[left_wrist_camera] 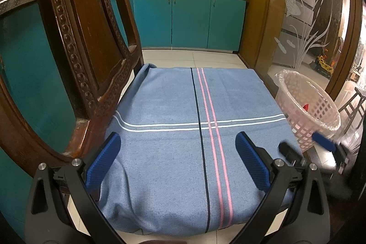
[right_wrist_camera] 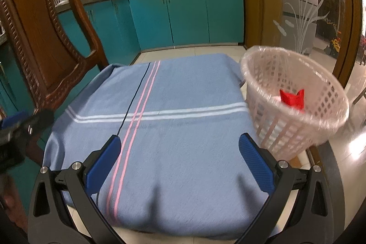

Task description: Collect trash

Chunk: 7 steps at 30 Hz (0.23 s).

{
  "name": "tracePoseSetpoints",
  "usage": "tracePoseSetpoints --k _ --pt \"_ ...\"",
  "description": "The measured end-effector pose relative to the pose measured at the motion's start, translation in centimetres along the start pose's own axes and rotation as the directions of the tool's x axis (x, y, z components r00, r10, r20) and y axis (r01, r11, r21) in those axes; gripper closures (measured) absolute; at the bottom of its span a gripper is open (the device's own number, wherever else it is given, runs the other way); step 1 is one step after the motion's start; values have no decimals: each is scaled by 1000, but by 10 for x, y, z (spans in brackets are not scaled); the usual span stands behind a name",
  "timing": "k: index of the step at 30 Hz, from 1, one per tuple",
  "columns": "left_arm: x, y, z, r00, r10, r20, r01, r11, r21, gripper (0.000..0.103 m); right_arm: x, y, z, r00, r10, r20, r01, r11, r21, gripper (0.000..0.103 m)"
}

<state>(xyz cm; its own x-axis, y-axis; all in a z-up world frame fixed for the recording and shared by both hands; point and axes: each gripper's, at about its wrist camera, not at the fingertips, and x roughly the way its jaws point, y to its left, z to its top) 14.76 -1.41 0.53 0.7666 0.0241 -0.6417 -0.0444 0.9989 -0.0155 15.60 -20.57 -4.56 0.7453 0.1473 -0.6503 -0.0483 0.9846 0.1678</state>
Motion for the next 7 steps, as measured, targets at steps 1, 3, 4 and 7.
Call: tracePoseSetpoints --k 1,3,4,7 --pt "0 0 1 1000 -3 -2 3 1000 -1 3 -2 4 -7 1000 4 -4 -4 1000 4 3" --pt "-2 0 1 1000 -4 1 4 1000 1 3 -8 13 -29 1000 17 -2 -17 999 33 3" --pt "-3 -1 1 1000 0 6 -1 1000 6 3 -12 18 -46 999 35 2 -35 997 62 3" --pt "-6 -2 1 1000 0 7 0 1000 10 3 -12 39 -102 998 63 -31 -59 992 109 3"
